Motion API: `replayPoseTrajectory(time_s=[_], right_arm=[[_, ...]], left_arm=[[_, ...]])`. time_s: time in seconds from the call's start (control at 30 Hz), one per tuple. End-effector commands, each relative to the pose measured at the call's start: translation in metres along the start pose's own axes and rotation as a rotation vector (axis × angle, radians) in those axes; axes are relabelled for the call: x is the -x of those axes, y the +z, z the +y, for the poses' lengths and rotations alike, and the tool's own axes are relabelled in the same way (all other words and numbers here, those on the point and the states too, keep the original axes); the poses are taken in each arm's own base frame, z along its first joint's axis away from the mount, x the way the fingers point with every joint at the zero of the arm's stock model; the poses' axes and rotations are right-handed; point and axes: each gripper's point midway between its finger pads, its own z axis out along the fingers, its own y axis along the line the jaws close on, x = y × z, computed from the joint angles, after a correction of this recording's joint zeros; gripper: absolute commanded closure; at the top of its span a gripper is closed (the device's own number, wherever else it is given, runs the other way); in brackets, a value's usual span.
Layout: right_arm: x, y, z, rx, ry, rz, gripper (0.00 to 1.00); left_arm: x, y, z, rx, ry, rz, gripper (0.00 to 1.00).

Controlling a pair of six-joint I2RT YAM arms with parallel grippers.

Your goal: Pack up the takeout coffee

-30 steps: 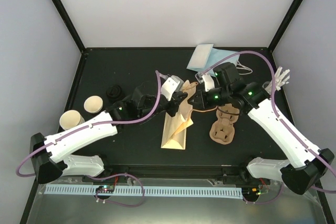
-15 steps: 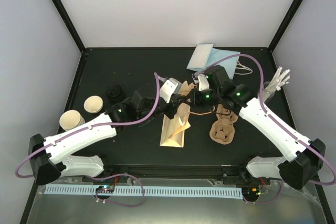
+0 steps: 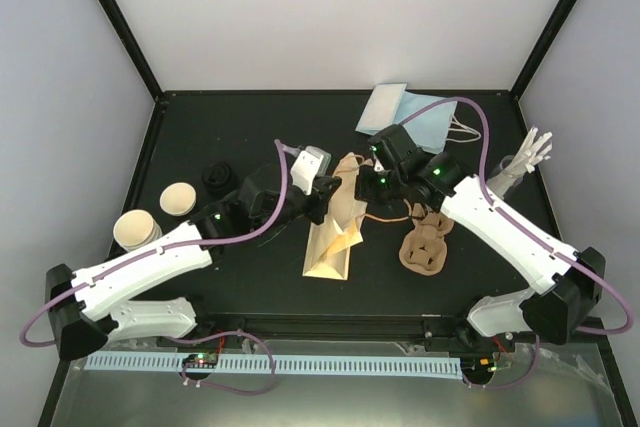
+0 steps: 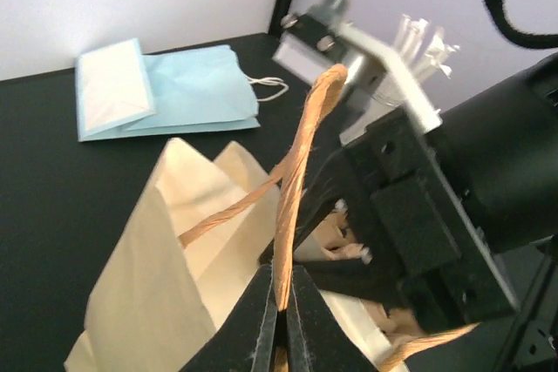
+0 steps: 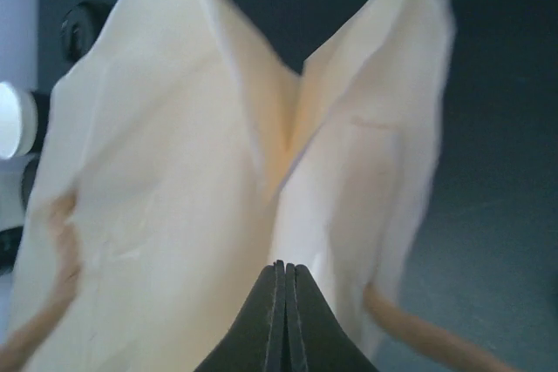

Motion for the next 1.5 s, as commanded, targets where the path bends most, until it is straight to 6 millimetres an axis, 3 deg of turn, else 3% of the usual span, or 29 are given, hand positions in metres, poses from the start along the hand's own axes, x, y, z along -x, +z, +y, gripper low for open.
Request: replayPoseTrajectory(time_s=[0.0, 0.17, 0.33, 0.6, 0.7, 0.93, 1.2, 1.47], right_arm=[[0.012, -0.013, -0.032, -0.23, 0.042, -0.049, 0.99], [0.013, -0.01, -0.029, -0.237, -0.005, -0.025, 0.99], [0.013, -0.007, 0.0, -0.085, -0.161, 0.0, 0.99], [0.019, -0.021, 0.023, 0.05, -0.374, -0.087, 0.99], [0.019, -0.027, 0.031, 0.092, -0.393, -0.104, 0.99], [0.009, -0.018, 0.049, 0.197, -0.443, -0.036, 0.98], [0.013, -0.015, 0.06, 0.246, -0.494, -0.059, 0.95], [0.016, -0.016, 0.071, 0.282, -0.494, -0.054, 0.95]], left_arm=[[0.012, -0.016, 0.017, 0.09, -0.047, -0.082, 0.99], [0.013, -0.026, 0.027, 0.128, -0.065, -0.121, 0.98], [0.008, -0.028, 0.031, 0.134, -0.077, -0.111, 0.98], [0.005, -0.031, 0.037, 0.159, -0.09, -0.09, 0.97], [0.001, -0.032, 0.044, 0.189, -0.1, -0.069, 0.95], [-0.009, -0.034, 0.059, 0.254, -0.138, -0.016, 0.91], [-0.019, -0.032, 0.061, 0.268, -0.109, 0.063, 0.84], [-0.024, -0.034, 0.064, 0.298, -0.051, 0.135, 0.68]])
